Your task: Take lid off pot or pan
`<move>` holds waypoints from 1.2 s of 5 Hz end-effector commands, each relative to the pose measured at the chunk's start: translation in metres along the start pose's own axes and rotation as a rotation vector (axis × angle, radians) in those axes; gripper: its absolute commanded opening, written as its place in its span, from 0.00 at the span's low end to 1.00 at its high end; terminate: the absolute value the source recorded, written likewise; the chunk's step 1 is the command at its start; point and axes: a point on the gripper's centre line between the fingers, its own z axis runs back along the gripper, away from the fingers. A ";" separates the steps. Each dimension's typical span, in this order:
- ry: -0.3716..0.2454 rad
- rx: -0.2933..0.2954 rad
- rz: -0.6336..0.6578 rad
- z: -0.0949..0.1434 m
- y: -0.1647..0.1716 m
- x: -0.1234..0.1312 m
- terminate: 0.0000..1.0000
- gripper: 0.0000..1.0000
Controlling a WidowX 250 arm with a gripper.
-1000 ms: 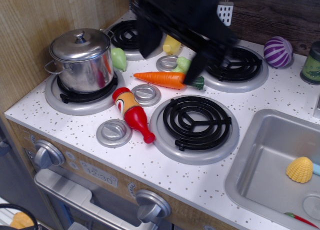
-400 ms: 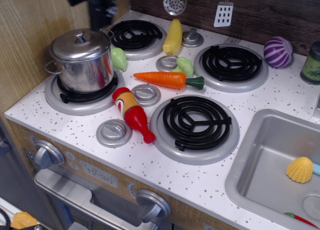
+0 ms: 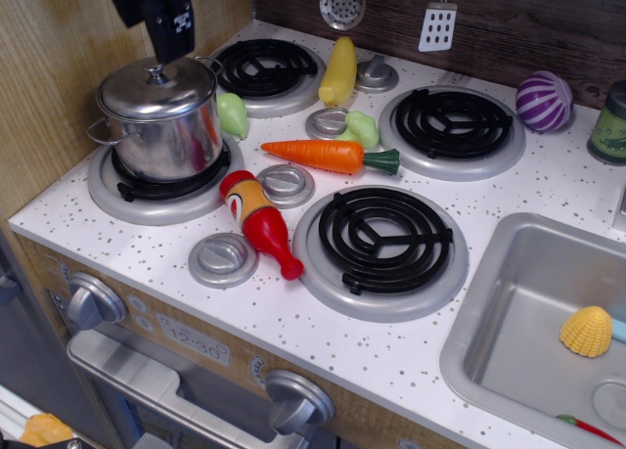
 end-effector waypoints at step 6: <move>-0.033 -0.065 -0.042 -0.019 0.020 0.004 0.00 0.00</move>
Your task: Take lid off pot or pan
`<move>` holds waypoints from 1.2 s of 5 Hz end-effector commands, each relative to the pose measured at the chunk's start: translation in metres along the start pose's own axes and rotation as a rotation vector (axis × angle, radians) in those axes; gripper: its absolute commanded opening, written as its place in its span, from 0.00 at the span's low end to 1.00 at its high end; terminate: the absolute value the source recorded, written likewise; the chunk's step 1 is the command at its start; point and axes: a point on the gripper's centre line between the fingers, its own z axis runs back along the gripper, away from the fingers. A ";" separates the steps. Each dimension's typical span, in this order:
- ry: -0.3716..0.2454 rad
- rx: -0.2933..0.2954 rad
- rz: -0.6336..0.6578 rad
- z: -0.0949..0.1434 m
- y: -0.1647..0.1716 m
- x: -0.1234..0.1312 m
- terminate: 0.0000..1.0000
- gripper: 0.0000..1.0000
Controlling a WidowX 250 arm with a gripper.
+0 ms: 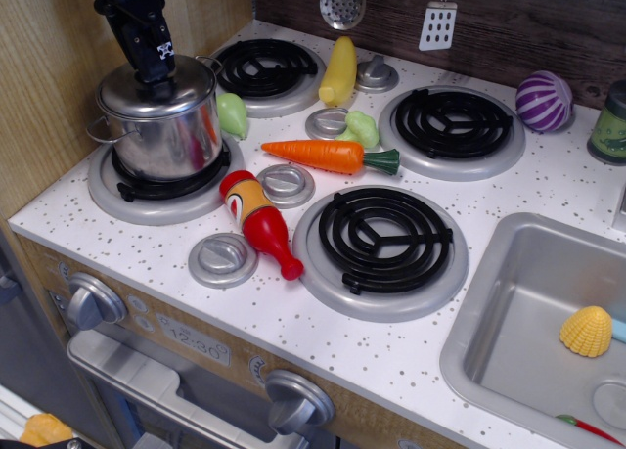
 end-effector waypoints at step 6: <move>0.003 0.028 0.249 0.031 -0.157 0.082 0.00 0.00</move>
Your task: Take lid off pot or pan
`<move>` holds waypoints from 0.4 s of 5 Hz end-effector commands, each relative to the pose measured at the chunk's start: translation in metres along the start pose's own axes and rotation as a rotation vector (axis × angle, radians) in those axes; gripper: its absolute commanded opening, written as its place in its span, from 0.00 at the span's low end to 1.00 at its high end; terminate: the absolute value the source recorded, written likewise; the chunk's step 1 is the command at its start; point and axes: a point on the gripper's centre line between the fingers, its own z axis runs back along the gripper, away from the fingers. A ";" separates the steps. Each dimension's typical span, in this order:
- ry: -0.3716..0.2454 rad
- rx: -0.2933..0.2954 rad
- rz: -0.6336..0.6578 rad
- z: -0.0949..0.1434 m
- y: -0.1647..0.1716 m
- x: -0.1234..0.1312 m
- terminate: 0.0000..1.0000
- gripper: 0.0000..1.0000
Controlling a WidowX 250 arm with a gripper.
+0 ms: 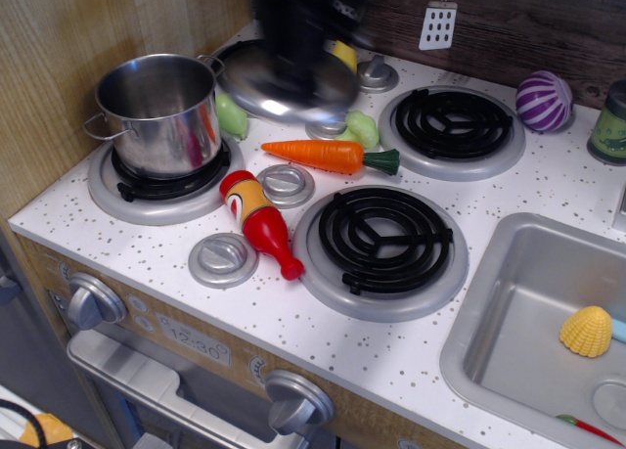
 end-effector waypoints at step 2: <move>-0.137 0.142 0.128 -0.051 -0.032 0.011 0.00 0.00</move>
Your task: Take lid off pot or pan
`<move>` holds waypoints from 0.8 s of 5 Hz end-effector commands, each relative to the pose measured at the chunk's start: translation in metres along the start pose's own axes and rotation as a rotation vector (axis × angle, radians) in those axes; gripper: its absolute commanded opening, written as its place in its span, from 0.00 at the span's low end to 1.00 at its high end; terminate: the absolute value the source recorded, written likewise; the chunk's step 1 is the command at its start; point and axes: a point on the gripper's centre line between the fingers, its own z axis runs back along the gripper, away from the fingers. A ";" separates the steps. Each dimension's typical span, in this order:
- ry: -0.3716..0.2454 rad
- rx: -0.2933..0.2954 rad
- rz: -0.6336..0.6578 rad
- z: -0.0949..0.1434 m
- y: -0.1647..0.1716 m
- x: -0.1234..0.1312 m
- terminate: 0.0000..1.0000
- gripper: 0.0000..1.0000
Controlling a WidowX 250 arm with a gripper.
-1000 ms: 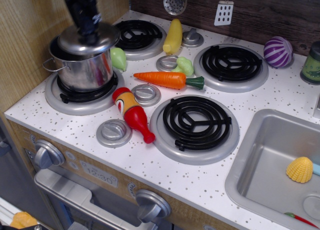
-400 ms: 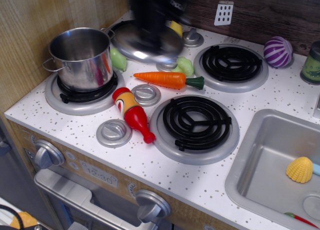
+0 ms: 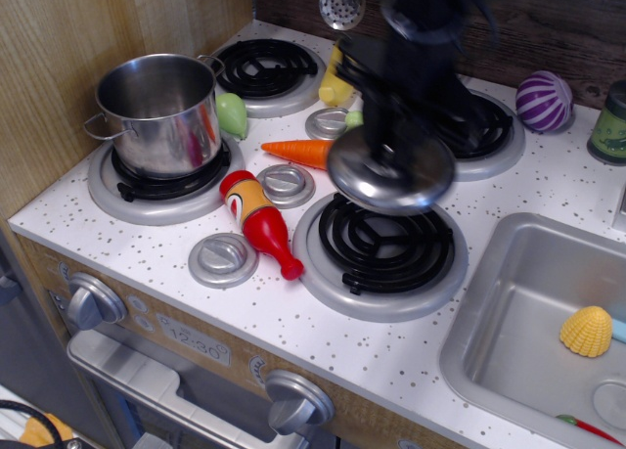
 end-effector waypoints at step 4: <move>-0.100 -0.020 0.103 -0.024 0.006 -0.002 0.00 1.00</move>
